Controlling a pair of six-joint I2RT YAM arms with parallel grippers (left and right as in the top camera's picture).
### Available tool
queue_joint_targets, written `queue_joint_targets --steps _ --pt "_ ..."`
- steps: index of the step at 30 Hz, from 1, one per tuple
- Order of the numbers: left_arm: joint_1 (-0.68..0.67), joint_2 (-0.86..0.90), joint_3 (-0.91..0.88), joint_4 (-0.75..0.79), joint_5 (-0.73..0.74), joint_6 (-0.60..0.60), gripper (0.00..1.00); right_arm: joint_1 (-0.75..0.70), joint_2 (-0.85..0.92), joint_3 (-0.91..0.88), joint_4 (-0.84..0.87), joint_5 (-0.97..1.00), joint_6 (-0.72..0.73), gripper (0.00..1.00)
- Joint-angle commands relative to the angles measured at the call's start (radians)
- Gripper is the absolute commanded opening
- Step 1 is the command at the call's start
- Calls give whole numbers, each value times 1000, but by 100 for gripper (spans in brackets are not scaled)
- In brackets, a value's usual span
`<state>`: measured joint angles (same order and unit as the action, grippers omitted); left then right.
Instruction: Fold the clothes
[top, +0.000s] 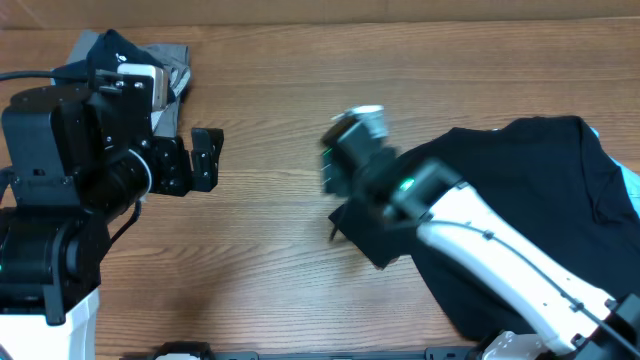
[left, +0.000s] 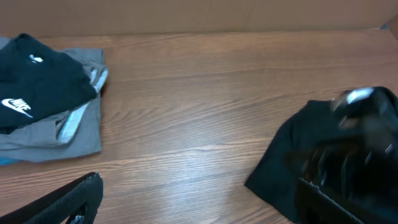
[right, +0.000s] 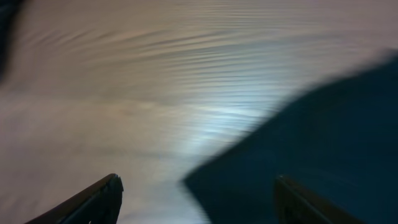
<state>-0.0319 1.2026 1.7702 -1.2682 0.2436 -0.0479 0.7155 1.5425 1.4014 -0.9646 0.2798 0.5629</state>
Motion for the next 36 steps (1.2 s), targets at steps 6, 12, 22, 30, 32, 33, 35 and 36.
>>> queue_joint_targets --steps 6,12,22,30,32,33,35,36 --pt "-195 160 18 14 40 97 100 -364 -201 10 -101 -146 148 78" --pt "-403 414 19 114 35 208 99 -544 -313 10 -157 -231 143 78" --pt "-574 877 19 375 35 262 90 -600 -347 10 -245 -226 137 80" --pt "-609 1051 19 457 66 259 75 -600 -343 10 -251 -186 137 84" --pt "-612 1068 19 468 90 253 74 -600 -341 10 -253 -176 137 84" --pt "-613 1076 19 475 110 253 73 -600 -338 10 -254 -171 137 84" --pt "-617 1089 19 484 143 252 70 -600 -335 10 -254 -166 137 85" --pt "-620 1094 19 486 150 249 70 -600 -333 10 -254 -165 137 85"
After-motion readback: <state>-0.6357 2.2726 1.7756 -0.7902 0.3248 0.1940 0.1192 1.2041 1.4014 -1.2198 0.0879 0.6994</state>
